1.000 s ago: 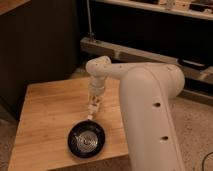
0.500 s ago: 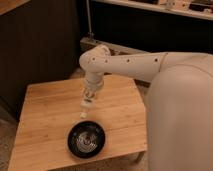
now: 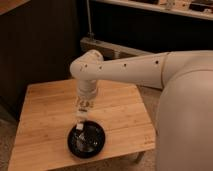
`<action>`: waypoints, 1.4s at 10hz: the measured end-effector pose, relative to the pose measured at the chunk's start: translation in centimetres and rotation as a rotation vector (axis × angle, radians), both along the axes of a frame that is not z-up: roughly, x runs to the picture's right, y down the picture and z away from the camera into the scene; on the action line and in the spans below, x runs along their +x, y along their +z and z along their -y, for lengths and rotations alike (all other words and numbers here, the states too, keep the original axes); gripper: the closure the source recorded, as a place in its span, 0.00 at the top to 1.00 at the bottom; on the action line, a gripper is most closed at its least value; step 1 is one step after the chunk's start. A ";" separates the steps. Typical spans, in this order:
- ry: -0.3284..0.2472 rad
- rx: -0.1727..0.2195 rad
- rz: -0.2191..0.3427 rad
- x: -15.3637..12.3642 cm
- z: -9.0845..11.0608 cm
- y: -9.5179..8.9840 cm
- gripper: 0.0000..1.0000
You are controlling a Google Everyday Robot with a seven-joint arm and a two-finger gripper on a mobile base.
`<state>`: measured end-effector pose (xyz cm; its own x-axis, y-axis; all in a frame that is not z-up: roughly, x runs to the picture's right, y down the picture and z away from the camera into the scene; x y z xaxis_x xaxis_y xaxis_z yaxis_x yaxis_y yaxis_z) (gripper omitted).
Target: Place the bottle in the ceramic bowl
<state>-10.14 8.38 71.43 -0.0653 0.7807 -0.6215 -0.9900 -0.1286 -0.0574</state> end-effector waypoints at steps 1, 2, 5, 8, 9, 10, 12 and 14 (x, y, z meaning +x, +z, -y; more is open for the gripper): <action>-0.013 -0.011 0.003 0.0 -1.6 0.7 0.47; -0.024 -0.023 0.010 -0.1 -3.6 1.6 0.56; -0.070 -0.042 0.048 -0.9 -10.9 5.3 0.79; -0.074 -0.050 0.079 -0.8 -13.8 6.5 0.79; -0.079 -0.053 0.076 -0.7 -13.9 6.4 0.79; -0.074 -0.058 0.088 -0.7 -14.0 6.3 0.79; -0.055 -0.082 0.155 -0.1 -14.6 5.6 0.79; -0.050 -0.117 0.238 -0.3 -14.1 5.0 0.79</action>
